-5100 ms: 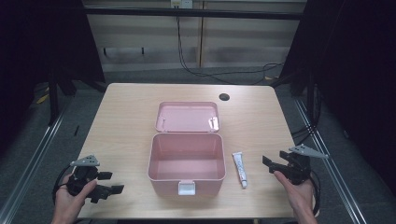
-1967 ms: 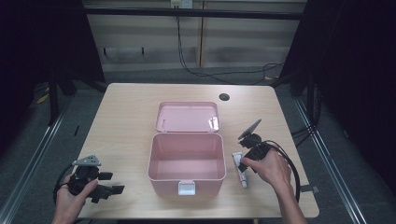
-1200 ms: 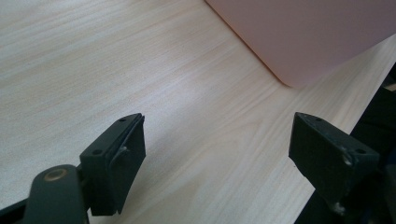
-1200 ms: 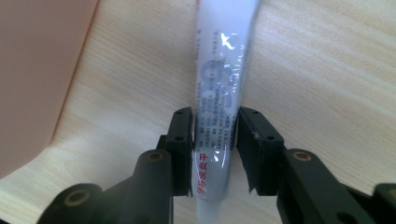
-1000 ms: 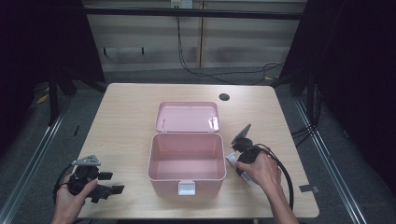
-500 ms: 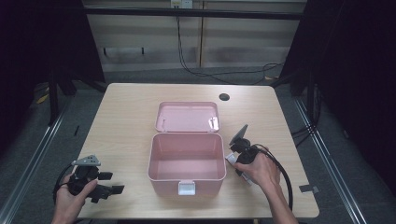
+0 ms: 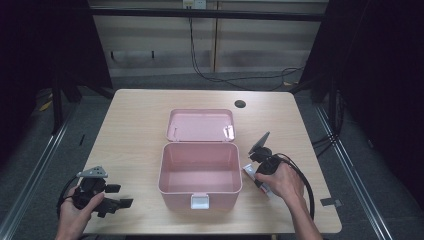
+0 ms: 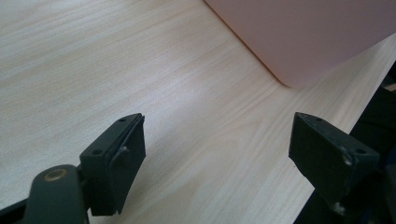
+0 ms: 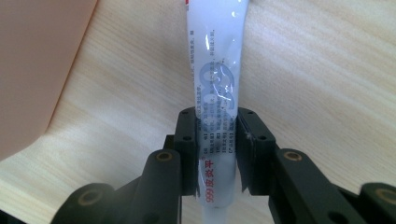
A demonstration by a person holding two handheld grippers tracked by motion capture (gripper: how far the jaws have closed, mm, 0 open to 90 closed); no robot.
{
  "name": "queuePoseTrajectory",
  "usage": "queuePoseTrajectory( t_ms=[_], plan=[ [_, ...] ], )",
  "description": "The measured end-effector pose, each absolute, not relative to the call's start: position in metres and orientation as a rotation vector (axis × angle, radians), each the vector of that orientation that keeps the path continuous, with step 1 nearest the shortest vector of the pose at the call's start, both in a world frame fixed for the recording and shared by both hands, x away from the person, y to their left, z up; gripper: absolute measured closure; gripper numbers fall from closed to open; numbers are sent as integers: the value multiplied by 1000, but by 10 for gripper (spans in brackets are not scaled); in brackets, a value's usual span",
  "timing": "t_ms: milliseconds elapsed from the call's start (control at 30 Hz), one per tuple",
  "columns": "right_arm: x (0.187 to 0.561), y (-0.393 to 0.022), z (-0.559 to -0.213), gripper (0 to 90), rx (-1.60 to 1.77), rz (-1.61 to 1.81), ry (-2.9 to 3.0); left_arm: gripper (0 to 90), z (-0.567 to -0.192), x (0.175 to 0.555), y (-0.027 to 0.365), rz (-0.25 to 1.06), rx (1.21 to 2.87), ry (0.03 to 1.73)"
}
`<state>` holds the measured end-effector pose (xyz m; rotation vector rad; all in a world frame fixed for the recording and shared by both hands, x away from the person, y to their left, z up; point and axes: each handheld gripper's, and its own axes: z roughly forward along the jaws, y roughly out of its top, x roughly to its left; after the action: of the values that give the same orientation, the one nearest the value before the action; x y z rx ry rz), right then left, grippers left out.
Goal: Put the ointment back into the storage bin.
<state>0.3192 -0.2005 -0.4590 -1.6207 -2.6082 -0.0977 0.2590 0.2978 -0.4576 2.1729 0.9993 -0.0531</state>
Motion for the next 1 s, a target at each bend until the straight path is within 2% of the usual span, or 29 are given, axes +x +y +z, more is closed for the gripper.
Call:
queuePoseTrajectory(
  t_ms=[1000],
  plan=[
    [312, -214, -434, 716, -1468, -144, -2668, 186, -457, 259, 298, -53, 2170, 1002]
  ],
)
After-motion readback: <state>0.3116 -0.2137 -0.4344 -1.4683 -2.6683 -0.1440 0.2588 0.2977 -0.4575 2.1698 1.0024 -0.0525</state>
